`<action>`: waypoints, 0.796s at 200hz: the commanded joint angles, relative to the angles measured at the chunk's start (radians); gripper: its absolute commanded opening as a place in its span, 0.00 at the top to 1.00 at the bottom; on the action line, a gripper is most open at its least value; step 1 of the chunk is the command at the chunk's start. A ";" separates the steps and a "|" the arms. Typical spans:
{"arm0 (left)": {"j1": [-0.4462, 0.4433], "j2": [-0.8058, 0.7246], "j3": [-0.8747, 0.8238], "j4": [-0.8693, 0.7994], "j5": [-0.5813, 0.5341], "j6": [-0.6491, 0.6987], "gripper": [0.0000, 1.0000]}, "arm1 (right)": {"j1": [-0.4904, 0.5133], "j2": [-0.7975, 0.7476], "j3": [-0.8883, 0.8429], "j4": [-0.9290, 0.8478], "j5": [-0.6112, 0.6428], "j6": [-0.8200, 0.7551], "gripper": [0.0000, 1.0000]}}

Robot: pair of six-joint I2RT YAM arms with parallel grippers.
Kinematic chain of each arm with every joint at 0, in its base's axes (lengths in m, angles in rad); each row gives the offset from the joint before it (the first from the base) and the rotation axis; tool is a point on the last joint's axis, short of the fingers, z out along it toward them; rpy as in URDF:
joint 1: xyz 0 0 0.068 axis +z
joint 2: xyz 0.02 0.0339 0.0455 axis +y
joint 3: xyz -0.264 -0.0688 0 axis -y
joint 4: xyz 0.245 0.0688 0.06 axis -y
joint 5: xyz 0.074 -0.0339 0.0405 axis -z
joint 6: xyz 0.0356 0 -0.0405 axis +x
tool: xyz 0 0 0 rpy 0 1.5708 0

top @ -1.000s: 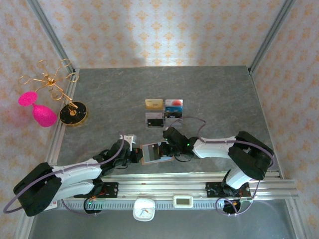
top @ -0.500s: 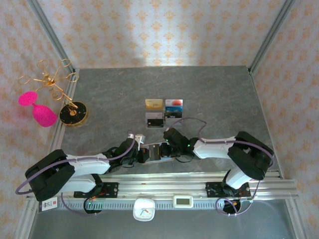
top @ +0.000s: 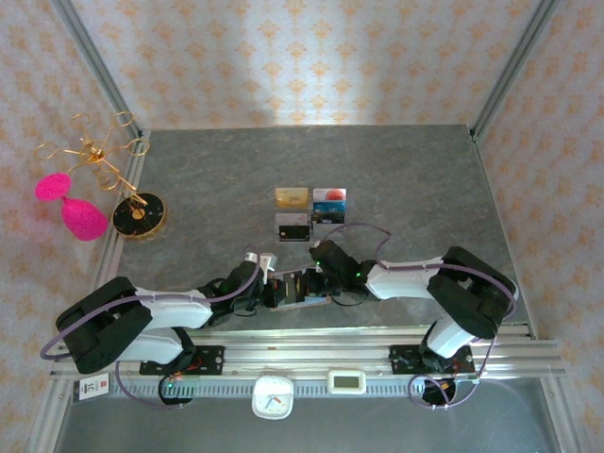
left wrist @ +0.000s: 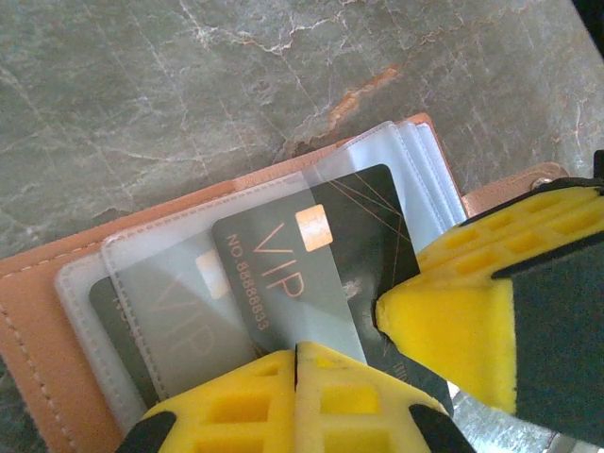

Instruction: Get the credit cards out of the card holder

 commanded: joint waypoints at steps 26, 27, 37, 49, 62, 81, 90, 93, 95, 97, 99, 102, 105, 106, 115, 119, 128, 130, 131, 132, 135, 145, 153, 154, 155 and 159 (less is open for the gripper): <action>0.014 -0.041 -0.035 -0.113 -0.014 0.014 1.00 | -0.072 -0.202 -0.114 -0.096 0.124 -0.033 1.00; 0.014 -0.042 -0.035 -0.113 -0.014 0.014 1.00 | -0.072 -0.208 -0.115 -0.100 0.126 -0.037 1.00; 0.020 -0.049 -0.030 -0.116 -0.012 0.017 1.00 | -0.076 -0.262 -0.111 -0.126 0.145 -0.080 1.00; 0.026 -0.068 -0.017 -0.116 -0.006 0.018 1.00 | -0.076 -0.323 -0.088 -0.152 0.155 -0.149 1.00; 0.031 -0.111 0.007 -0.127 -0.009 0.012 1.00 | -0.077 -0.374 -0.035 -0.189 0.171 -0.240 1.00; 0.032 -0.226 0.036 -0.150 -0.056 -0.008 0.74 | -0.091 -0.412 0.068 -0.223 0.203 -0.367 1.00; 0.032 -0.291 0.043 -0.173 -0.095 -0.016 0.61 | -0.106 -0.406 0.119 -0.224 0.191 -0.425 1.00; 0.033 -0.312 0.049 -0.181 -0.105 -0.018 0.57 | -0.108 -0.402 0.137 -0.225 0.188 -0.450 1.00; 0.034 -0.326 0.050 -0.191 -0.117 -0.019 0.54 | -0.110 -0.400 0.150 -0.226 0.187 -0.467 1.00; 0.036 -0.340 0.052 -0.202 -0.125 -0.019 0.52 | -0.112 -0.396 0.159 -0.228 0.187 -0.482 1.00; 0.037 -0.353 0.054 -0.210 -0.133 -0.019 0.49 | -0.113 -0.392 0.173 -0.229 0.187 -0.500 1.00; 0.039 -0.375 0.057 -0.223 -0.142 -0.019 0.45 | -0.115 -0.388 0.194 -0.234 0.187 -0.525 1.00; 0.043 -0.395 0.061 -0.236 -0.151 -0.018 0.43 | -0.117 -0.388 0.213 -0.239 0.186 -0.552 1.00; 0.043 -0.398 0.062 -0.241 -0.154 -0.017 0.41 | -0.118 -0.375 0.219 -0.240 0.186 -0.561 1.00; 0.054 -0.456 0.075 -0.289 -0.181 -0.015 0.33 | -0.122 -0.328 0.278 -0.270 0.183 -0.643 1.00; 0.059 -0.481 0.081 -0.310 -0.192 -0.013 0.29 | -0.125 -0.311 0.304 -0.283 0.181 -0.687 1.00; 0.066 -0.531 0.095 -0.351 -0.209 -0.003 0.22 | -0.128 -0.271 0.354 -0.324 0.161 -0.786 1.00; 0.068 -0.540 0.098 -0.359 -0.212 -0.001 0.21 | -0.128 -0.263 0.368 -0.332 0.155 -0.808 1.00; 0.069 -0.545 0.100 -0.364 -0.214 0.000 0.20 | -0.128 -0.259 0.373 -0.336 0.151 -0.818 1.00; 0.070 -0.550 0.101 -0.369 -0.216 0.001 0.20 | -0.129 -0.255 0.378 -0.339 0.147 -0.827 1.00; 0.072 -0.563 0.107 -0.381 -0.223 0.004 0.18 | -0.131 -0.244 0.392 -0.350 0.135 -0.851 1.00; 0.077 -0.601 0.125 -0.423 -0.244 0.019 0.11 | -0.140 -0.207 0.441 -0.390 0.091 -0.920 1.00; 0.079 -0.622 0.142 -0.454 -0.263 0.032 0.02 | -0.142 -0.174 0.476 -0.430 0.064 -0.985 1.00; 0.079 -0.625 0.144 -0.458 -0.266 0.033 0.01 | -0.142 -0.171 0.482 -0.432 0.061 -0.992 1.00; 0.080 -0.627 0.147 -0.462 -0.270 0.034 0.01 | -0.142 -0.167 0.489 -0.437 0.057 -0.996 1.00; 0.082 -0.636 0.156 -0.481 -0.288 0.037 0.01 | -0.142 -0.152 0.507 -0.456 0.047 -1.029 1.00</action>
